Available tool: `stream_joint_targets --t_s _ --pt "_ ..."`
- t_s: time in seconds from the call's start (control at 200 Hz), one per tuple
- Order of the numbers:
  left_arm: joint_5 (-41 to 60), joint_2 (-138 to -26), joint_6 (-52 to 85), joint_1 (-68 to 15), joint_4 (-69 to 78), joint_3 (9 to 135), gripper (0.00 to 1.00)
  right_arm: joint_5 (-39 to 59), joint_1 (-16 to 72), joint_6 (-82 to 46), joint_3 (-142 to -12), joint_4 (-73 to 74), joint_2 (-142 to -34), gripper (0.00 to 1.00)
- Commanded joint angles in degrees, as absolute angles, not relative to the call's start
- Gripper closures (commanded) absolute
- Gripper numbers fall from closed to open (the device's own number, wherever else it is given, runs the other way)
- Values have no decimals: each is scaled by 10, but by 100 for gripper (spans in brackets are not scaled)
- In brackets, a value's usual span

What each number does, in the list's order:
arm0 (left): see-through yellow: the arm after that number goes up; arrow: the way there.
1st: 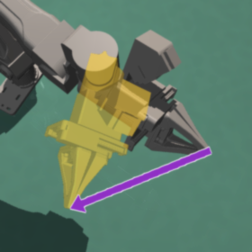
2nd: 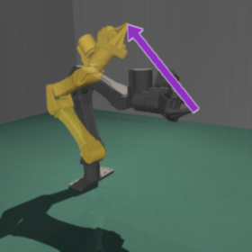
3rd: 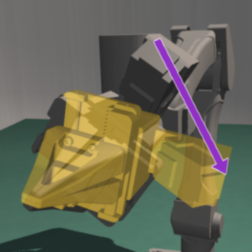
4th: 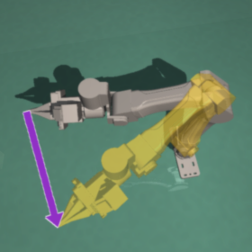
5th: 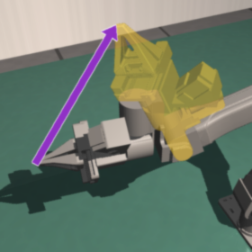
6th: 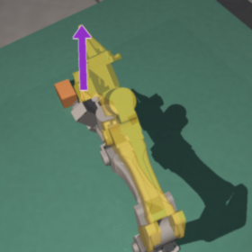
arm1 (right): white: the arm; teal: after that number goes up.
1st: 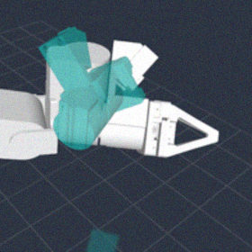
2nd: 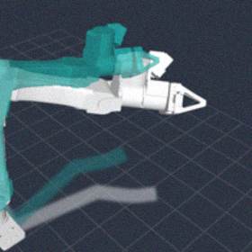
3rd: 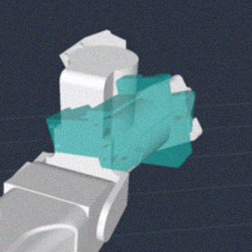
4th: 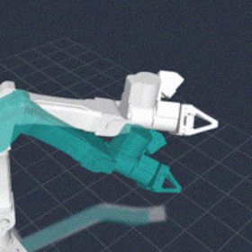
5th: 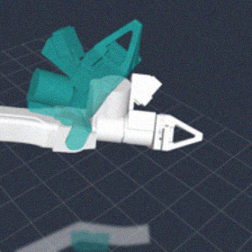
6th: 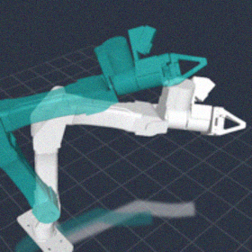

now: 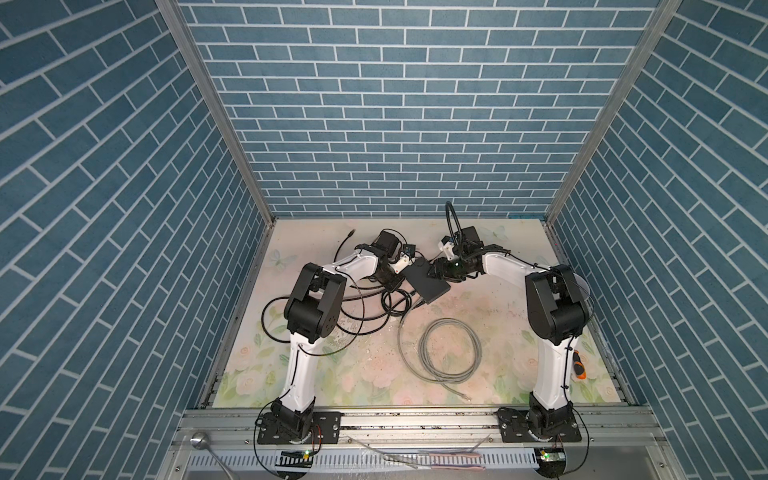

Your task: Insert the plug into the switch port

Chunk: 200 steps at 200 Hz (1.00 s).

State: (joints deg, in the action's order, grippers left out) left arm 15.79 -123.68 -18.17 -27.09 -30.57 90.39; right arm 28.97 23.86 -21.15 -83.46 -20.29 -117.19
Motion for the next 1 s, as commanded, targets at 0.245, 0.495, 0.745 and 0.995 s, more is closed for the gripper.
stream_joint_targets --t_s 0.245,0.495,0.745,0.995 --pt "116 -1207 -140 -293 -256 831 87 322 237 -167 -885 -228 -1217 44" --pt "90 -1200 -133 -321 -251 817 87 331 237 -171 -875 -218 -1223 44" --pt "79 -1197 -113 -322 -239 820 88 341 237 -160 -873 -227 -1227 44" --pt "76 -1187 -89 -332 -209 807 89 320 237 -142 -872 -248 -1229 44"
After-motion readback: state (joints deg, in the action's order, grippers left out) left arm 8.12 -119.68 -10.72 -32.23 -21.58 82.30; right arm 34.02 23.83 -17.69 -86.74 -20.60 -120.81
